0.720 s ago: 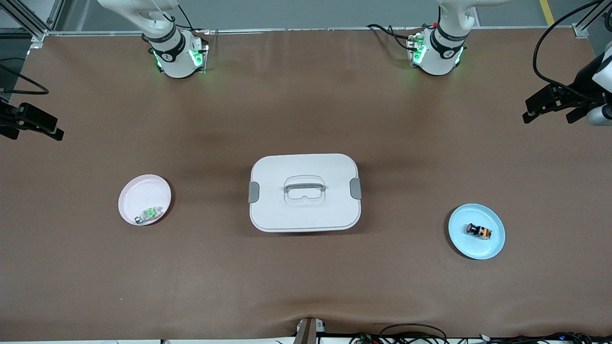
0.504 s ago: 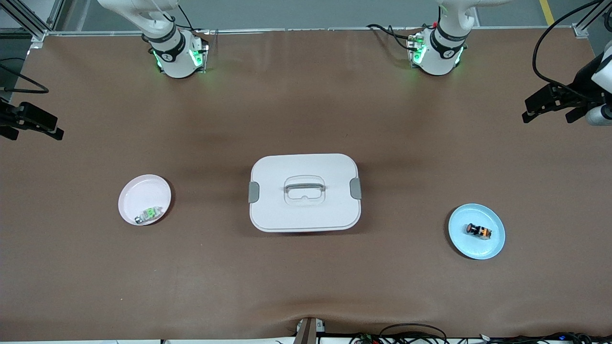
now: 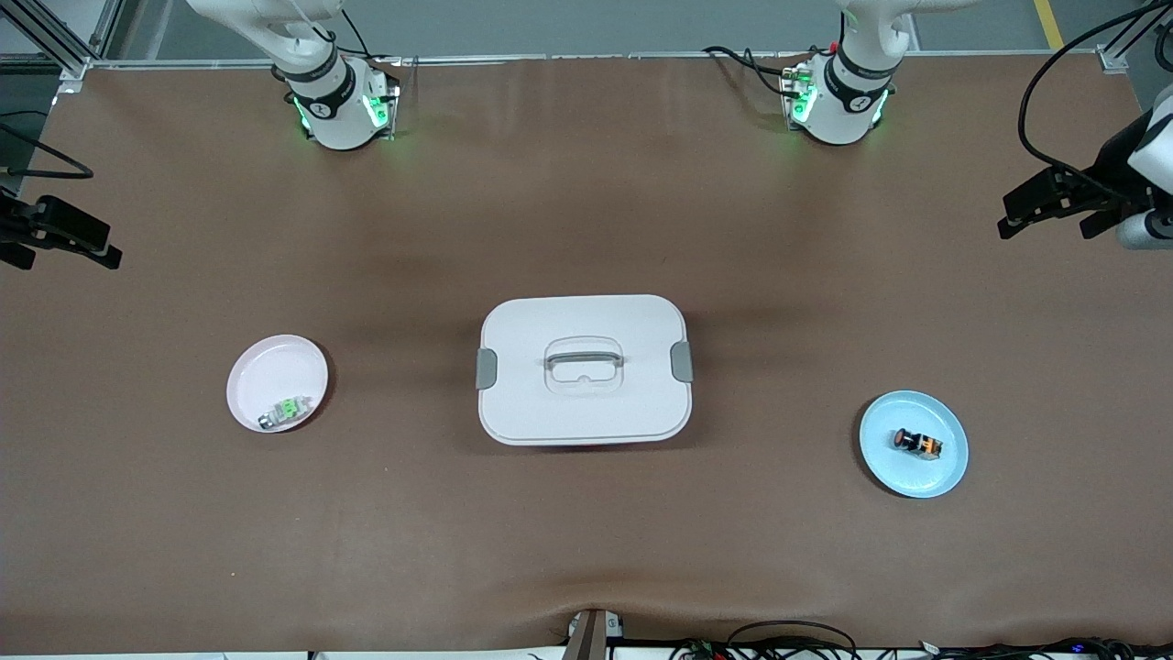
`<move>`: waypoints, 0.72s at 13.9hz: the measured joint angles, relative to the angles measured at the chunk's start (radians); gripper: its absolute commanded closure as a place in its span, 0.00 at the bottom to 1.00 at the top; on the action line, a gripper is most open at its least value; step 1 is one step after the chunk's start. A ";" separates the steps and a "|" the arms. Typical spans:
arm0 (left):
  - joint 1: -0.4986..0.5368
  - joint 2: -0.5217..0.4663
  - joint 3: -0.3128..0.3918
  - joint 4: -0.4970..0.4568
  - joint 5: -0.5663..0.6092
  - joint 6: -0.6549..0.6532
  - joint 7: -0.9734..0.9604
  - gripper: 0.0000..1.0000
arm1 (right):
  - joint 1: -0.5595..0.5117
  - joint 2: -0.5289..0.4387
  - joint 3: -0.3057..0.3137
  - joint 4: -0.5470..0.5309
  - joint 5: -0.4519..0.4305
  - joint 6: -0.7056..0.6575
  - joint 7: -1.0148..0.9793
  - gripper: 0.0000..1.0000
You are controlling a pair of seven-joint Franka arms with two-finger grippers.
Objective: Transfer orange switch to right arm and place
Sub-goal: 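Move the left gripper toward the light blue plate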
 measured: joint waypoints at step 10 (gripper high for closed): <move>0.030 0.189 0.004 0.001 0.025 0.120 0.110 0.00 | 0.000 0.000 -0.001 0.000 0.004 0.000 0.035 0.00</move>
